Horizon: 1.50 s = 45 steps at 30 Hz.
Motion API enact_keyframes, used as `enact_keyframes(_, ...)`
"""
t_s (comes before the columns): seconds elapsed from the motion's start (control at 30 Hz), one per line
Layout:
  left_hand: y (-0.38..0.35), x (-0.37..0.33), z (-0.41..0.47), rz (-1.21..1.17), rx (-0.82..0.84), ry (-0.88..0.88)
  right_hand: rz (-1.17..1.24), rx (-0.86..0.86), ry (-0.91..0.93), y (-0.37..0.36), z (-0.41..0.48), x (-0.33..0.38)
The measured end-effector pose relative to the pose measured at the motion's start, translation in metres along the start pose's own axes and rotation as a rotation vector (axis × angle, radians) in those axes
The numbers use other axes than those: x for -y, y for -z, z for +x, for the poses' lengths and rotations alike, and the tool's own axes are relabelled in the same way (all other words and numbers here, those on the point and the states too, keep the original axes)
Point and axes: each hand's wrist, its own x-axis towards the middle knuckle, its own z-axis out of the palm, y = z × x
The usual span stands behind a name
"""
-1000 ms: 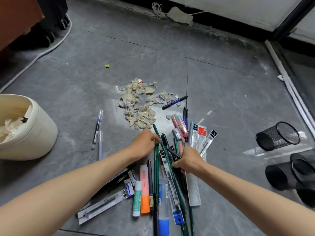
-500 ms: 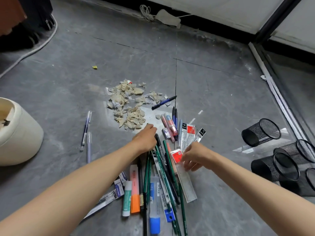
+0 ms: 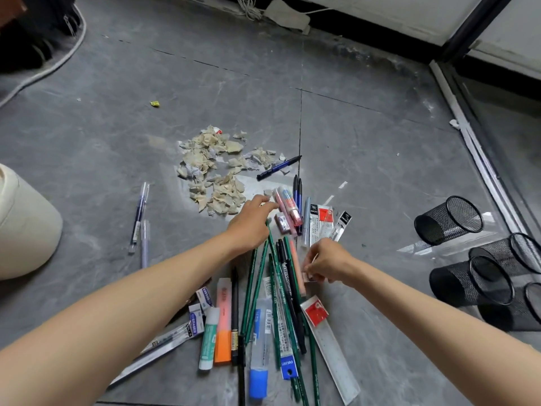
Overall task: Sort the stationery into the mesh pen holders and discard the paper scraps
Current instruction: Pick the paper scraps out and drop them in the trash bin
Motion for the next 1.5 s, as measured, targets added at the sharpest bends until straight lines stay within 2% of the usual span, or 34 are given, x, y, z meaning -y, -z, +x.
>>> enact_keyframes(0.13,-0.01,-0.007,0.017,0.214,0.087,-0.094,0.014,-0.172,-0.024,0.012,0.011,-0.009)
enact_keyframes(0.23,-0.02,-0.01,0.029,0.362,0.069,-0.152,0.008,-0.262,-0.052,0.018,0.02,-0.017)
enact_keyframes(0.3,-0.023,-0.016,0.028,0.367,0.006,-0.174,0.01,-0.346,-0.055,0.02,0.027,-0.02)
enact_keyframes(0.4,-0.024,-0.027,0.014,0.25,-0.115,-0.149,0.035,-0.443,-0.026,0.022,0.036,-0.018)
enact_keyframes(0.53,-0.028,-0.028,-0.002,0.316,-0.114,-0.338,0.046,-0.504,0.019,0.025,0.049,-0.001)
enact_keyframes(0.67,-0.023,-0.016,0.019,0.28,-0.267,-0.243,0.043,-0.501,0.026,0.022,0.06,0.011)
enact_keyframes(0.83,-0.008,0.013,0.036,0.467,-0.107,-0.12,0.076,-0.547,0.029,0.019,0.069,0.01)
enact_keyframes(0.97,0.006,0.023,0.025,0.638,-0.235,-0.021,0.061,-0.579,0.046,0.025,0.075,0.009)
enact_keyframes(1.07,0.0,0.036,0.025,0.506,-0.234,-0.144,0.026,-0.544,0.054,0.026,0.074,0.01)
enact_keyframes(1.2,-0.002,0.027,0.024,0.265,0.016,-0.339,-0.002,-0.479,0.012,0.022,0.07,0.012)
enact_keyframes(1.3,-0.003,0.02,0.02,0.155,0.049,-0.323,-0.02,-0.439,-0.011,0.019,0.064,0.011)
enact_keyframes(1.37,-0.006,0.022,0.017,0.125,0.011,-0.291,-0.013,-0.393,0.036,0.011,0.056,0.007)
enact_keyframes(1.5,-0.007,0.034,0.018,0.216,-0.244,-0.246,0.034,-0.297,0.124,-0.007,0.037,-0.003)
